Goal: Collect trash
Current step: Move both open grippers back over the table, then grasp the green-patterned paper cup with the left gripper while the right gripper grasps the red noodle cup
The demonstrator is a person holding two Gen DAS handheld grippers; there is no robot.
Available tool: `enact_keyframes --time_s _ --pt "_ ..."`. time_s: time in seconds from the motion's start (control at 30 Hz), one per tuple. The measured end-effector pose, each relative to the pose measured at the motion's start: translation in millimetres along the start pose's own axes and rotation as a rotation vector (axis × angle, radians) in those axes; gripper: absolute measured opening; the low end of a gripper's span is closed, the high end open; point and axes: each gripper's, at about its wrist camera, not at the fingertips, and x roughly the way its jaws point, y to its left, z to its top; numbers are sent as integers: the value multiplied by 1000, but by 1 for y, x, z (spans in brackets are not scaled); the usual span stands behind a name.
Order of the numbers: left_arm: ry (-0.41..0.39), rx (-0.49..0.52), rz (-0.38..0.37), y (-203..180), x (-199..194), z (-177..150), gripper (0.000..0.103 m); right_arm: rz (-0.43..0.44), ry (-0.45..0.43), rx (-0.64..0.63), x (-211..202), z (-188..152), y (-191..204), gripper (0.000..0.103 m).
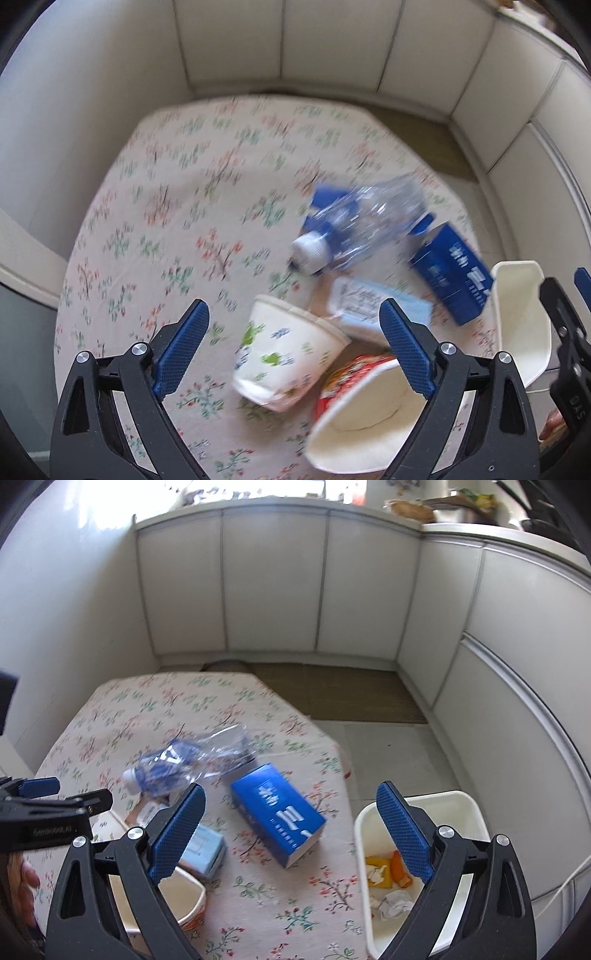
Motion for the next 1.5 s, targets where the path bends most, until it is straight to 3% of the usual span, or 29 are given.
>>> enact_keyframes --time_s 0.13,0.43,0.6,0.7,0.8,0.83,0.87,1.17,1.2,1.23,1.27,1.3,1.37,1.4,1.5 --pt "137 -58 -57 20 24 0 89 57 41 -26 6 -1 8 91" --pt "315 -116 -122 37 65 -13 89 229 149 -193 23 -8 33 91" --pt "357 -90 -163 37 77 -18 89 368 183 -319 26 -14 52 91" --pt "405 -99 -233 42 91 -21 91 449 204 -410 27 -18 62 95" --pt "394 -87 -296 43 91 -24 78 519 243 -469 31 -24 66 95" --pt "389 -85 -327 43 90 -23 62 538 260 -480 34 -26 65 95" --pt "393 -85 -351 42 89 -23 59 550 277 -489 37 -28 65 95" --pt "313 -117 -399 62 58 -35 50 539 392 -529 63 -45 71 93" --pt "291 -112 -403 64 49 -35 50 540 404 -529 64 -46 72 84" --pt "272 -104 -396 64 43 -35 50 544 426 -531 66 -47 73 67" --pt "261 -100 -392 67 40 -30 50 543 445 -531 69 -48 74 57" --pt "250 -100 -389 68 36 -30 50 534 463 -529 72 -49 75 41" --pt "234 -107 -383 72 31 -31 50 499 479 -532 74 -52 78 27" --pt "225 -113 -376 74 29 -31 50 488 488 -529 74 -53 80 15" --pt "205 -136 -366 77 24 -25 50 470 468 -488 67 -49 80 9"
